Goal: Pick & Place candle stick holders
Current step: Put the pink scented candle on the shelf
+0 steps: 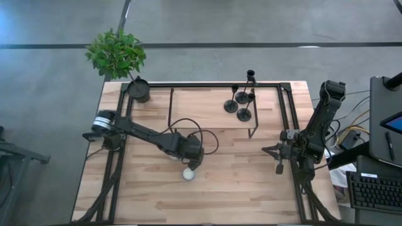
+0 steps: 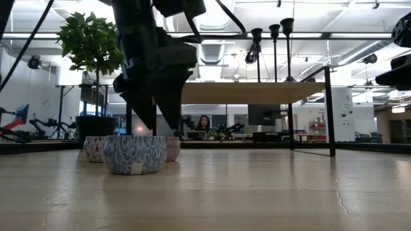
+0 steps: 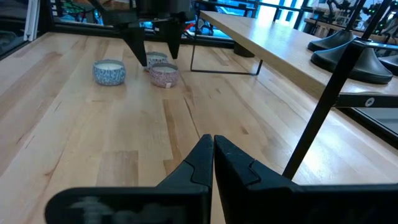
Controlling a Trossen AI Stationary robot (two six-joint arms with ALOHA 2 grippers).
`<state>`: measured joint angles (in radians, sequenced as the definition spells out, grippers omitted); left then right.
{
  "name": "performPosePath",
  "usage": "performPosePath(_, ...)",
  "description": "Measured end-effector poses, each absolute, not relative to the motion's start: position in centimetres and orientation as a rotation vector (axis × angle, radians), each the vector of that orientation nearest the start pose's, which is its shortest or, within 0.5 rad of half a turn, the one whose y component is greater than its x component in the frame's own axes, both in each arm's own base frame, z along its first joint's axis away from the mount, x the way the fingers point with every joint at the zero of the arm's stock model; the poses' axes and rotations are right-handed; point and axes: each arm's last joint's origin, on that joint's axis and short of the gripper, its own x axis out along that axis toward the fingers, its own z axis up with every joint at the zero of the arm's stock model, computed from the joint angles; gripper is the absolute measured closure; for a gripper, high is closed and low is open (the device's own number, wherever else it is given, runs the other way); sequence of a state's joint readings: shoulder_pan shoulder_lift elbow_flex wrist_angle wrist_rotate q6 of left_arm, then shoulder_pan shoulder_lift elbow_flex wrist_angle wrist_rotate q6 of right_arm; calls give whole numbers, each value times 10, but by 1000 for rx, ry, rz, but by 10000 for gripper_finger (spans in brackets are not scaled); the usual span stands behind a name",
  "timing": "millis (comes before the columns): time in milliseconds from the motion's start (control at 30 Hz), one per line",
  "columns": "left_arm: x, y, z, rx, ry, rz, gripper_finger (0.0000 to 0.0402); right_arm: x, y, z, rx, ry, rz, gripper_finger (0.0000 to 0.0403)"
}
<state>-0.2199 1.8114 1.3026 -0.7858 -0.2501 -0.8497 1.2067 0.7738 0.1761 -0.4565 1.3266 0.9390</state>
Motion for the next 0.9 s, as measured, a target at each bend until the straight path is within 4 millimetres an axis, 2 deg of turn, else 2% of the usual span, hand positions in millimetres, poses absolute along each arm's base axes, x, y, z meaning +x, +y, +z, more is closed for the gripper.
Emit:
performPosePath(633, 351, -68, 181, -397, 1197, 559, 3, 63, 88, 135, -76, 223, -230, 394)
performPosePath(900, 352, -66, 181, -371, 1193, 555, 2, 63, 87, 135, -76, 223, -230, 394)
